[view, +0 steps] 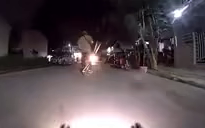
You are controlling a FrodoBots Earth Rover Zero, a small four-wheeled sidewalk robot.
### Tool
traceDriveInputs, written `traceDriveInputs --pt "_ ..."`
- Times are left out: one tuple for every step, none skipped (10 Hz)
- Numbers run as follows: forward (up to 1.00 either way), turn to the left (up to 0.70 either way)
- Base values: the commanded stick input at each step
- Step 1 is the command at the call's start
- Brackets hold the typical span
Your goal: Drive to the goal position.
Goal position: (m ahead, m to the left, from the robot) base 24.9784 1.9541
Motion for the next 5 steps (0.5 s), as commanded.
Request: traceDriveInputs --pt "0.7 0.0" --pt "0.7 0.0" --pt "0.7 0.0" --pt "0.7 0.0" --pt "0.7 0.0"
